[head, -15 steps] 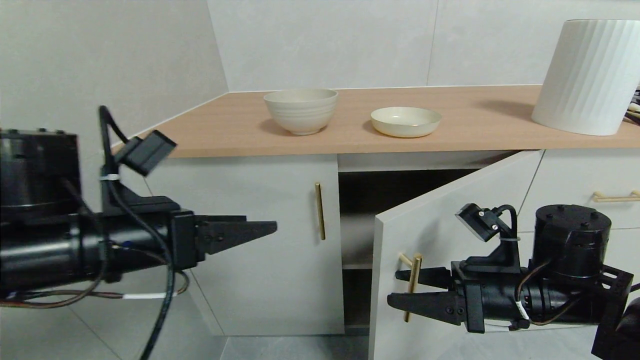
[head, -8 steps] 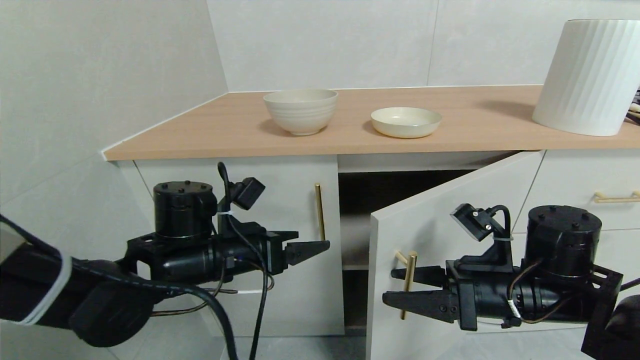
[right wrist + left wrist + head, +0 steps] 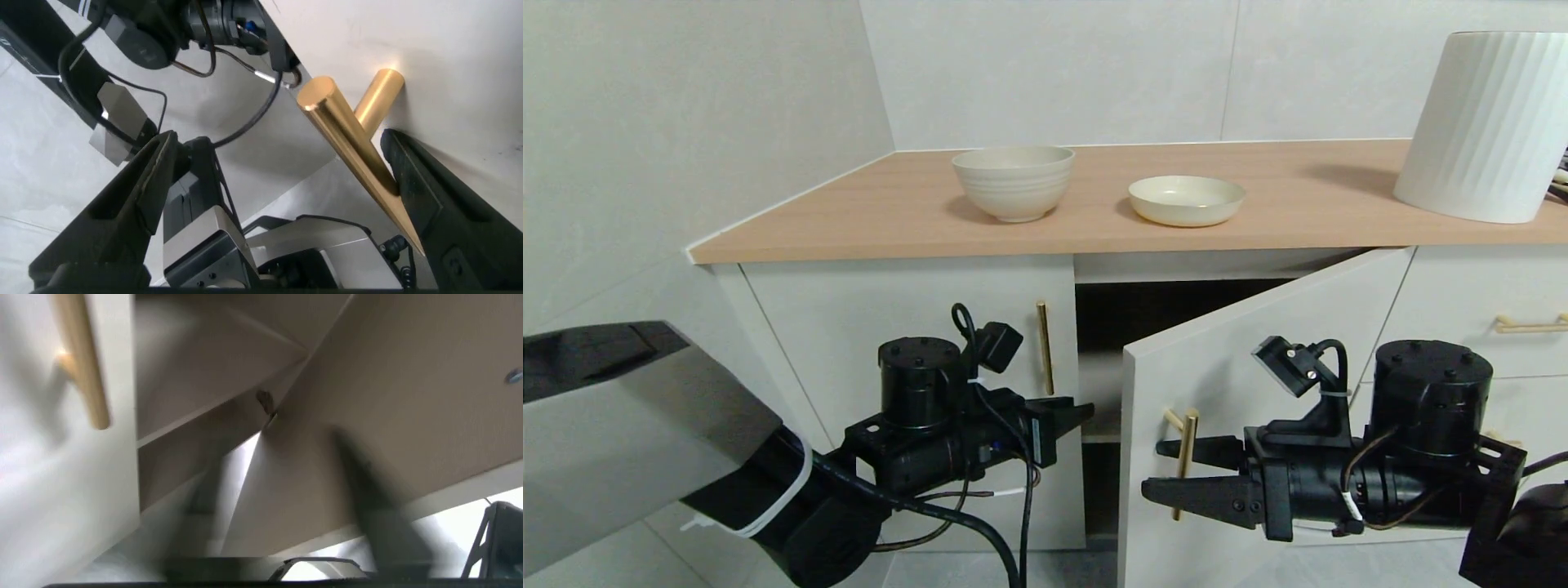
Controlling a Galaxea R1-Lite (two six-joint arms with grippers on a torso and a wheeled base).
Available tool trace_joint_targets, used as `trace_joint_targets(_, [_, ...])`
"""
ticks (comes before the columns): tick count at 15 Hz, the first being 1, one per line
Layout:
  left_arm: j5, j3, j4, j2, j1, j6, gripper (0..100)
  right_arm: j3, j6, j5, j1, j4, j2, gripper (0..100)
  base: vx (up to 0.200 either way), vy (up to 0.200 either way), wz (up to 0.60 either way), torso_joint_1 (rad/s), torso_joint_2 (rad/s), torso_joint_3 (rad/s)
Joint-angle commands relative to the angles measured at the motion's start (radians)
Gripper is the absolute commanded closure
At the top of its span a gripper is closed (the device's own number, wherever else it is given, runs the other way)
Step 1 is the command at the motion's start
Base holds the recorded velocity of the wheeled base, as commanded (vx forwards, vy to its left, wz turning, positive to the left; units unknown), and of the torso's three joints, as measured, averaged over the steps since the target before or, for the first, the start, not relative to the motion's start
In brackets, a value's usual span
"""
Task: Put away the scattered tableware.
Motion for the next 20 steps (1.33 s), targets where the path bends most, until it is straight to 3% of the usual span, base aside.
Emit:
trace_joint_targets(1, [0.001, -0.003, -0.010, 0.019, -0.013, 0.002, 100, 0.000, 0.001, 0.000, 0.001, 0.001, 0.008, 0, 0.000, 0.000, 0.00, 0.000, 0.00, 0.000])
trace_joint_targets(4, [-0.012, -0.028, -0.021, 0.034, -0.036, 0.005, 100, 0.003, -0.001, 0.000, 0.001, 0.001, 0.013, 0, 0.000, 0.000, 0.00, 0.000, 0.00, 0.000])
trace_joint_targets(6, [-0.018, -0.103, -0.033, 0.094, -0.059, 0.017, 100, 0.002, -0.002, 0.000, -0.001, 0.001, 0.017, 0, 0.000, 0.000, 0.00, 0.000, 0.00, 0.000])
trace_joint_targets(8, [-0.019, -0.098, -0.093, 0.133, -0.067, 0.051, 100, 0.002, -0.002, 0.000, -0.001, 0.001, 0.017, 0, 0.000, 0.000, 0.00, 0.000, 0.00, 0.000])
trace_joint_targets(11, [-0.030, -0.086, -0.176, 0.159, -0.079, 0.052, 100, 0.002, -0.004, -0.001, -0.001, -0.001, 0.014, 0, 0.000, 0.000, 0.00, 0.000, 0.00, 0.000])
trace_joint_targets(12, [-0.064, -0.052, -0.262, 0.168, -0.091, 0.057, 100, 0.007, -0.004, -0.003, -0.001, -0.001, 0.010, 0, 0.000, 0.000, 0.00, 0.000, 0.00, 0.000])
trace_joint_targets(14, [-0.139, -0.028, -0.340, 0.166, -0.105, 0.057, 100, 0.011, -0.004, -0.004, -0.001, -0.001, 0.008, 0, 0.000, 0.000, 0.00, 0.000, 0.00, 0.000])
trace_joint_targets(17, [-0.147, -0.026, -0.343, 0.166, -0.117, 0.058, 100, 0.034, -0.004, -0.037, -0.006, -0.015, -0.001, 0, 0.000, 0.000, 0.00, 0.000, 0.00, 0.000])
trace_joint_targets(20, [-0.147, -0.069, -0.329, 0.166, -0.131, 0.057, 100, 0.042, -0.002, -0.155, -0.009, -0.058, -0.002, 0, 0.000, 0.000, 0.00, 0.000, 0.00, 0.000])
